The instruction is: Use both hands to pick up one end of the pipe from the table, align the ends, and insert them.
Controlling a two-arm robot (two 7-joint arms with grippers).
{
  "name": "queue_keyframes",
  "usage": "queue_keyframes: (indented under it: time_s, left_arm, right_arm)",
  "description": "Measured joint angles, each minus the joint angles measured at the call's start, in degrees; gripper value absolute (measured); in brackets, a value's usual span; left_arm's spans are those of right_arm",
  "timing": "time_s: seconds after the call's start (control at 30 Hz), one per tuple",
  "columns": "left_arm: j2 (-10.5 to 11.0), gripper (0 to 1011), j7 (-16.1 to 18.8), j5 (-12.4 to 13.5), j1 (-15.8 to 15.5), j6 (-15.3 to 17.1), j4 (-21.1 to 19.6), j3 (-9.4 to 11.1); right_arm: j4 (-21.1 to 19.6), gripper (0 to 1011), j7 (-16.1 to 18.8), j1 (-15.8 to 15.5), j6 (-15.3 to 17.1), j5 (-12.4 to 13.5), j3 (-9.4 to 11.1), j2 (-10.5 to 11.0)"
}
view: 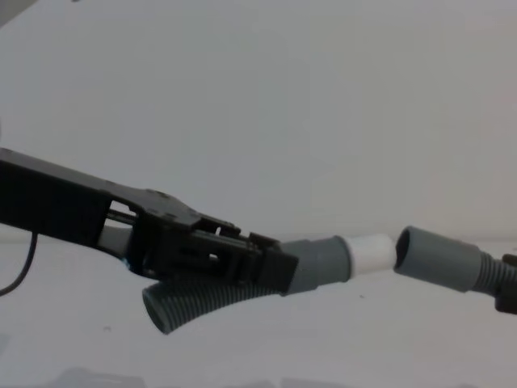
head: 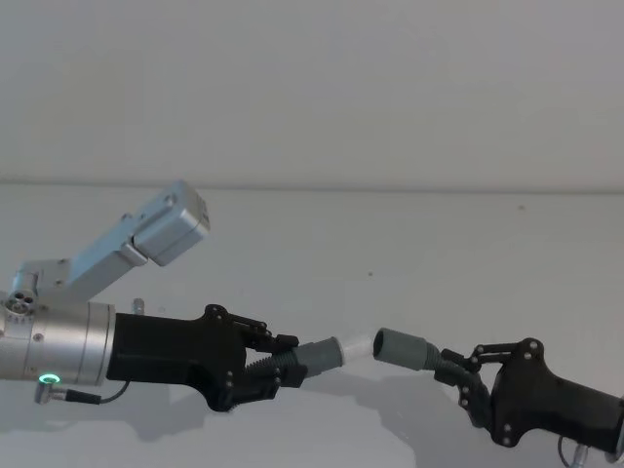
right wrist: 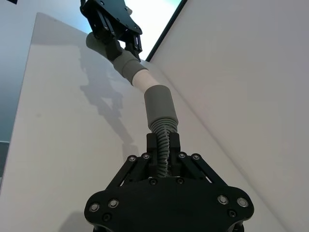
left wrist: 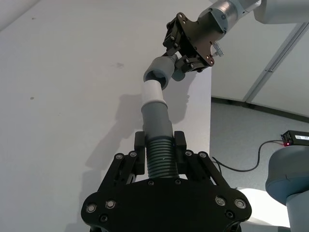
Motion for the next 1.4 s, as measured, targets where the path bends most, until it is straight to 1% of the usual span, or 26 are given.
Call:
queue_keyframes:
  time_s: [0.4, 0.9, 1.4]
  left_arm:
    - [0.3, 334, 0.5, -0.6, 0.2, -0.4, -0.3, 0.3]
    - [0.5, 333, 0.7, -1.4, 0.0, -0.9, 0.1, 1.2]
    - [0.7, 333, 0.7, -2.0, -0.6, -1.1, 0.7, 1.9]
  right_arm:
    - [0.4, 124, 0.0, 0.3, -0.4, -0.4, -0.4, -0.1]
    - [0.5, 124, 0.0, 0.7, -0.5, -0.6, -0.9, -0.4]
    - [0.6, 124, 0.6, 1.4, -1.7, -1.1, -1.7, 0.0]
